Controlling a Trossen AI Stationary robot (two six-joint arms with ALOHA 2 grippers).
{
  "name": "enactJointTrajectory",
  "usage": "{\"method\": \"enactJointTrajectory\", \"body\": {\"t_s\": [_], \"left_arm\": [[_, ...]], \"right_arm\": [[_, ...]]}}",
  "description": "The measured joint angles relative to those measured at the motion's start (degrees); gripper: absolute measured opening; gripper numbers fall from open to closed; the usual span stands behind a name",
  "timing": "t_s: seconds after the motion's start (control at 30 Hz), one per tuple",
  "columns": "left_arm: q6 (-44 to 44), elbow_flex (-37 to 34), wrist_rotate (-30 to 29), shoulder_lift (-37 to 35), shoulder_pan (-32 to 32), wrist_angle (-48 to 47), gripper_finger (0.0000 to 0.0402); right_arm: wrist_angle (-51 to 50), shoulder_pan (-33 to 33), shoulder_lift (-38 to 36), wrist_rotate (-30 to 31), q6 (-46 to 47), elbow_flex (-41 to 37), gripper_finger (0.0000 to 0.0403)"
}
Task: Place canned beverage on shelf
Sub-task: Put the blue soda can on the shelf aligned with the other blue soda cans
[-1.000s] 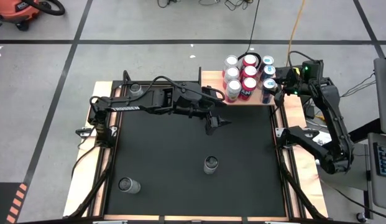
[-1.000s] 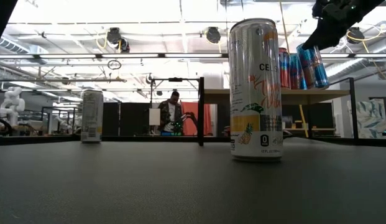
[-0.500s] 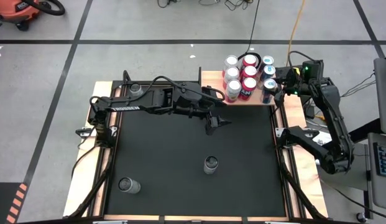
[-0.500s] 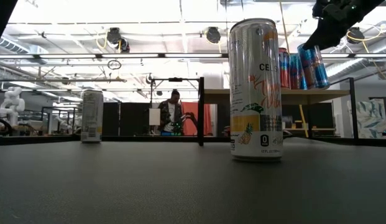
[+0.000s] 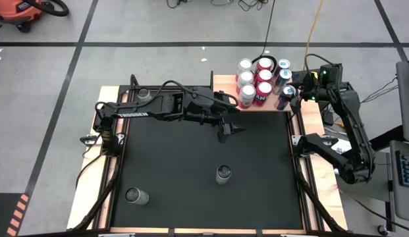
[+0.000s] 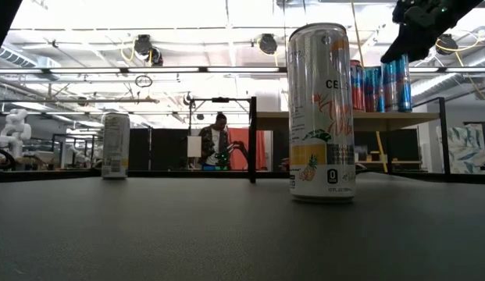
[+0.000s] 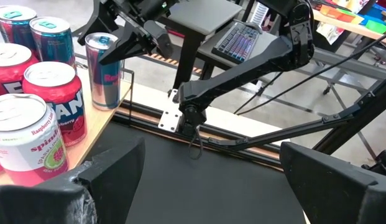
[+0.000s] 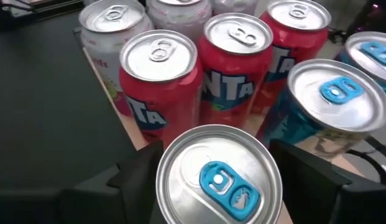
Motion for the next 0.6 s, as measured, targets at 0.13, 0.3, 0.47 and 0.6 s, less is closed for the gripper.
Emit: {"method": "enactJointTrajectory", "body": {"t_s": [0.13, 0.3, 0.47, 0.6], "left_arm": [[-0.01, 0.00, 0.00, 0.00, 0.00, -0.01, 0.0375], [-0.05, 0.00, 0.00, 0.00, 0.00, -0.01, 0.0375], [-0.03, 0.00, 0.00, 0.00, 0.02, -0.03, 0.0375], [-0.01, 0.00, -0.38, 0.00, 0.00, -0.01, 0.0375]], "right_arm": [[0.95, 0.00, -1.50, 2.03, 2.36, 0.14, 0.0274], [1.26, 0.02, -3.93, 3.94, 5.25, 4.33, 0.0290], [-4.63, 0.02, -6.34, 4.05, 12.45, 9.87, 0.0294], [-15.89, 0.02, -9.94, 6.96, 16.21, 11.78, 0.0286]]}}
